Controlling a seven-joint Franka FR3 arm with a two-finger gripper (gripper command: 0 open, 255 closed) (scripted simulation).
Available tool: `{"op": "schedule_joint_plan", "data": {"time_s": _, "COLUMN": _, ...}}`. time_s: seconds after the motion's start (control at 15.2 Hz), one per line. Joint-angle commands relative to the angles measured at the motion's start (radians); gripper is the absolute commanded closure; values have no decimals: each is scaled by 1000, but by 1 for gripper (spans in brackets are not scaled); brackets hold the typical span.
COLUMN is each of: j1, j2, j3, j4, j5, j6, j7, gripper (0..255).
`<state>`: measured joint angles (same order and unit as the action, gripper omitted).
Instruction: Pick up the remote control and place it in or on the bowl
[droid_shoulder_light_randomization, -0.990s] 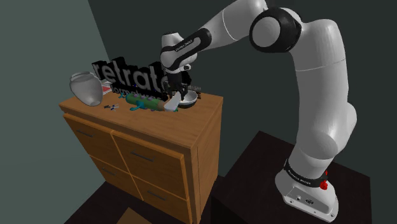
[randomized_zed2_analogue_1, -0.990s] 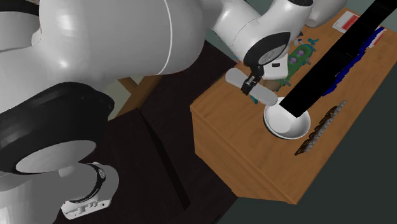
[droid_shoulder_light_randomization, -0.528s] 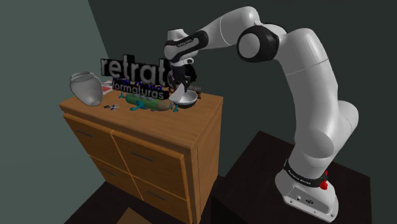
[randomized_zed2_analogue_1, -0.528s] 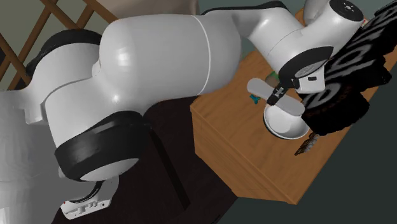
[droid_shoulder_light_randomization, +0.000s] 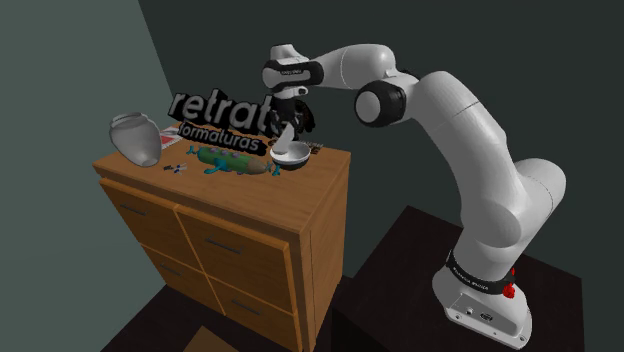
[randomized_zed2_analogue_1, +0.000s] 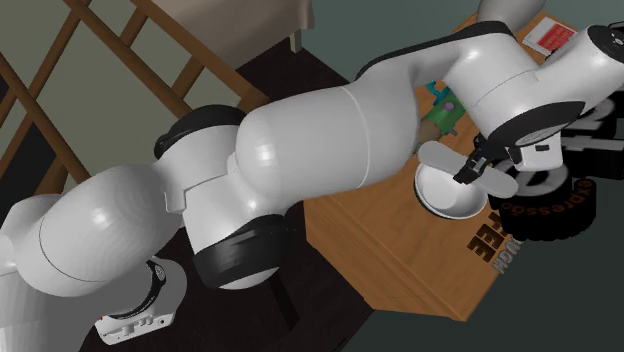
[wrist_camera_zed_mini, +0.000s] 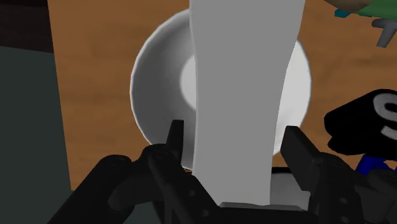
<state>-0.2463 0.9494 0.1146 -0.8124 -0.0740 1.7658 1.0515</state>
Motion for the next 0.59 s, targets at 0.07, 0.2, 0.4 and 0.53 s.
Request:
{"op": "schedule_joint_plan", "data": {"time_s": 0.07, "j1": -4, "j2": 10, "j3": -4, "j4": -21, "j5": -3, "j6": 34, "j7": 0, "gripper": 255}}
{"op": "schedule_joint_plan", "data": {"time_s": 0.2, "j1": -5, "j2": 12, "j3": -4, "j4": -45, "j5": -3, "j6": 60, "j7": 0, "gripper": 255}}
{"op": "schedule_joint_plan", "data": {"time_s": 0.4, "j1": -7, "j2": 18, "j3": -4, "j4": -74, "j5": -4, "j6": 95, "j7": 1, "gripper": 255}}
{"op": "schedule_joint_plan", "data": {"time_s": 0.53, "j1": -7, "j2": 24, "j3": -5, "j4": -90, "j5": -5, "j6": 117, "j7": 1, "gripper": 255}}
